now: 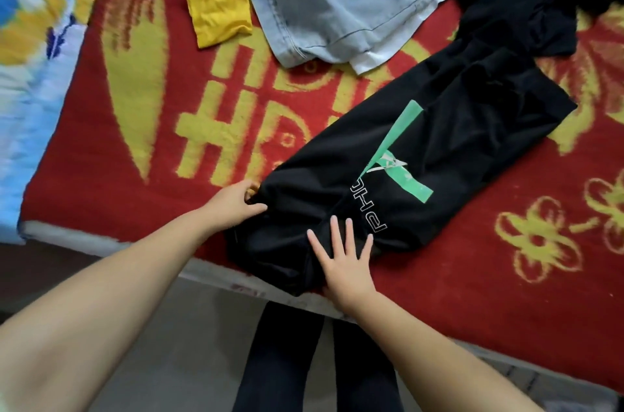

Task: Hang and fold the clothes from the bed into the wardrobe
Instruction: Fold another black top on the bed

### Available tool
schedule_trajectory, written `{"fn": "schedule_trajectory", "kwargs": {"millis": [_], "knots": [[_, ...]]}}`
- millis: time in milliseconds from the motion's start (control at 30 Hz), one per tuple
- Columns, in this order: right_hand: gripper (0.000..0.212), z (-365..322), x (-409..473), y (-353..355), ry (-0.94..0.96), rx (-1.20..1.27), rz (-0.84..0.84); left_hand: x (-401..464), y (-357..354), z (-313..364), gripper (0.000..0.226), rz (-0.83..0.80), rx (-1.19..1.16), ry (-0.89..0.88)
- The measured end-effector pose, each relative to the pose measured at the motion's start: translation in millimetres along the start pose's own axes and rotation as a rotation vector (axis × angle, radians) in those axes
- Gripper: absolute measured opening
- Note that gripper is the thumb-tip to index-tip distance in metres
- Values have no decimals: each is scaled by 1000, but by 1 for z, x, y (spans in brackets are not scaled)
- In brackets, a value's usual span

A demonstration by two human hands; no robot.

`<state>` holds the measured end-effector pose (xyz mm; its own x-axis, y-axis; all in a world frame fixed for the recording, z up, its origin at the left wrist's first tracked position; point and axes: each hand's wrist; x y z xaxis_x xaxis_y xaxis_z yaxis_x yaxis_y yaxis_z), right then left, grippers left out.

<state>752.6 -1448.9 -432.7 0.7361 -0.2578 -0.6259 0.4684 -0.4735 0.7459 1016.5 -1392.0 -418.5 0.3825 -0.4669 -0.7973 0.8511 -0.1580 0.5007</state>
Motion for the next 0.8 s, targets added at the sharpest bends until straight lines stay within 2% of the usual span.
{"fn": "schedule_trajectory", "kwargs": {"millis": [100,167,233,300,367,433,567,600,633,700,767,800], "knots": [[104,-6,8,3,-20,-21,38,1,16,2,11,-251,-236,66],[93,-5,3,12,-14,21,16,-5,29,10,11,-431,-341,175],[90,2,-3,29,-6,210,47,-11,41,24,14,-531,-419,239],[89,13,-13,50,-33,604,154,-16,54,46,10,-546,-493,246],[73,31,-28,70,-137,903,328,-17,67,78,8,-495,-592,231],[53,52,-41,84,-266,1100,503,-14,81,120,11,-437,-749,179],[16,102,-37,95,-515,1303,726,-2,82,207,11,-523,-1066,-4],[13,113,-32,94,-609,1351,765,5,74,225,12,-506,-1052,-35],[23,121,-27,93,-716,1403,793,13,64,238,17,-448,-990,-59],[45,128,-19,92,-918,1366,879,27,40,244,43,-204,-695,-144],[54,116,-16,100,-939,1079,992,34,17,231,60,-3,-237,-389],[59,105,-14,102,-838,864,1011,37,8,219,64,33,-4,-534]]}}
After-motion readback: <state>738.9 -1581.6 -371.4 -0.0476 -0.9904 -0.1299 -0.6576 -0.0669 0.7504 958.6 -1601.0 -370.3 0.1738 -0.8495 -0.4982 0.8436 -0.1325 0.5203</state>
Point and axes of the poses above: each hand's wrist, its own x-axis towards the middle knuckle, its own y-axis out of the back of the hand, z = x × y, and after that the axes turned 8 degrees about y, right-handed
